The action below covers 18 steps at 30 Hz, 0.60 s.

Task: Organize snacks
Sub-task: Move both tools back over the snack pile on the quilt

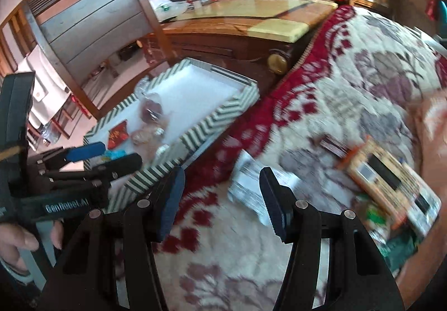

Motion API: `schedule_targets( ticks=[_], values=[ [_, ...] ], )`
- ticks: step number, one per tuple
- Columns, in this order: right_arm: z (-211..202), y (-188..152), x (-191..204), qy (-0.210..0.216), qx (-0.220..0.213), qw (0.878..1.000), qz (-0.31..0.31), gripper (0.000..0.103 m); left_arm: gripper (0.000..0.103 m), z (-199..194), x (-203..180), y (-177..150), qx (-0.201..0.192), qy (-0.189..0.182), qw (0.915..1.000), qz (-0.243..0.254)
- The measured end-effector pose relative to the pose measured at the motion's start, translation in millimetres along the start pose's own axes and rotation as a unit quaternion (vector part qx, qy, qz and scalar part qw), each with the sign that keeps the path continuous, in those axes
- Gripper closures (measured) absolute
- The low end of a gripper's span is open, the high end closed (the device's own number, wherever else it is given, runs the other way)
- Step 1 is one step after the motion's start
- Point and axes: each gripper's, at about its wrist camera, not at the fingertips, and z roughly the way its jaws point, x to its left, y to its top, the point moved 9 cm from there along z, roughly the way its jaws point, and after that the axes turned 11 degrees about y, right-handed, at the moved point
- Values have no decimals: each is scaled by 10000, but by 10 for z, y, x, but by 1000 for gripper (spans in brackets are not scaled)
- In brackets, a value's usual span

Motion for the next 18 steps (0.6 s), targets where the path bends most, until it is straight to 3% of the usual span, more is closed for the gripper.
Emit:
schedule_targets(
  ticks=[18],
  values=[
    [-602,-708,-918,-561,-63,9955,766,47,18,107,-861,-110,282,-331,9968,666]
  ],
)
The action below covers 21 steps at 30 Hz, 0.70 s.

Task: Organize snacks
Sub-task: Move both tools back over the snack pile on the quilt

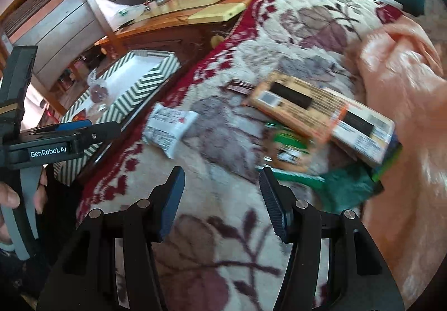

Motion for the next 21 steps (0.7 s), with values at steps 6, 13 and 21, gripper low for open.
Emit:
schedule_targets(
  ticks=[6,13,21],
  values=[
    [-132,-31,-274,-148,-84,9995,283,47,18,81,-163,-6,132,-57,9998,107],
    [-204,-41,-441,-183,-141,9988,434,47,18,118,-302,122,135,-143,9996,190],
    [-122,279,-437,-117,-212,9994,250,47,18,157,-442,386,65,-147,9995,254]
  ],
)
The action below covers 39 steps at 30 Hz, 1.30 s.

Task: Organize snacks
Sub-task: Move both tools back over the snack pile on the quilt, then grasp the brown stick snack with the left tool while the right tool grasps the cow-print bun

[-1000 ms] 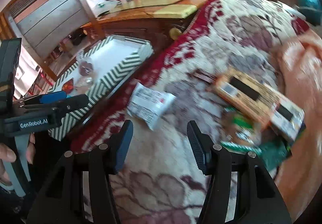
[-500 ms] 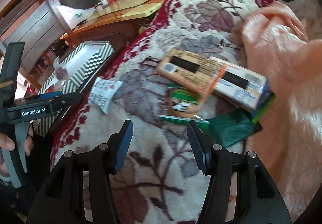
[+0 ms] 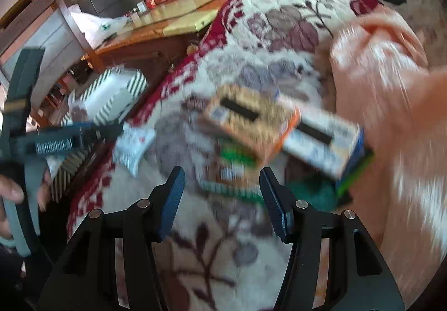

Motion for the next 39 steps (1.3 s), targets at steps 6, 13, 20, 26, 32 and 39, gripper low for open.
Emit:
schedule_targets(
  ticks=[6,13,20,26,32,39],
  values=[
    [361,660,-102,200,12,9998,19,43,18,58,9,171,-22,53,10000,50],
    [882,585,-209,332,723,9968,-9,43,18,154,-44,465,-136,-130,9995,263],
    [669,53,89,1277,963,9868,233,43,18,297,-543,649,-152,-780,9906,1116],
    [379,-29,48,1515,682,9838,669,43,18,482,-1041,548,-62,-1044,9673,2311],
    [246,-122,-176,1326,559,9850,951,43,18,574,-1379,408,-115,-1097,9305,3493],
    [140,-62,-328,1420,263,9811,1286,43,18,749,-1622,321,-84,-939,8942,4376]
  ],
)
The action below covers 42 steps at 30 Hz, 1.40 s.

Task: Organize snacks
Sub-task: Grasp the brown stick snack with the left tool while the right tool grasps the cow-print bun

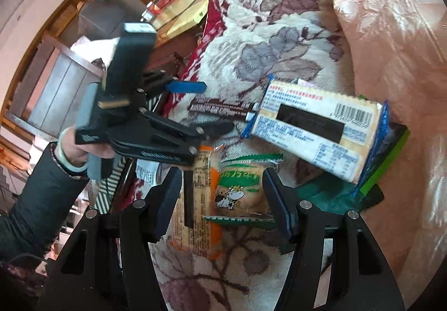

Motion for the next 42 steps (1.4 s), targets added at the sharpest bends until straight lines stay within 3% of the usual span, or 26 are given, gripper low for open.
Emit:
schedule_targets(
  ticks=[2,4,5,7,8,13,18,26,34,38,42],
  values=[
    [-41,27,-29,-15,-94,10000,19,43,23,2,-23,45,-22,25,9999,94],
    [-92,64,-72,-70,-224,9997,39,43,49,-13,-80,33,36,-290,9996,13],
    [-122,76,-85,-78,-273,9996,55,43,53,-38,-96,28,-16,-284,9996,25],
    [-162,83,-66,-69,-314,9995,23,43,75,-97,-137,-12,-83,-349,9994,31],
    [-163,89,-56,-77,-311,9995,-23,43,79,-128,-141,-36,-99,-397,9991,-56],
    [-81,16,-9,-336,-62,9988,-337,43,82,-220,-30,-214,-70,-500,9964,-686],
    [-3,-94,45,-642,176,9959,-608,43,84,-334,162,-310,-164,-369,9910,-1278],
    [-105,-123,-114,-1586,261,9848,-657,43,84,-688,381,-543,-393,-290,9766,-2096],
    [249,-131,-35,-1467,645,9843,-734,43,84,-984,408,-795,-626,-182,9627,-2625],
    [271,-52,-68,-1339,574,9874,-617,44,84,-1058,318,-899,-665,-239,9577,-2789],
    [164,-50,-98,-1482,659,9845,-673,46,84,-1090,203,-1005,-676,-353,9533,-2924]
  ],
)
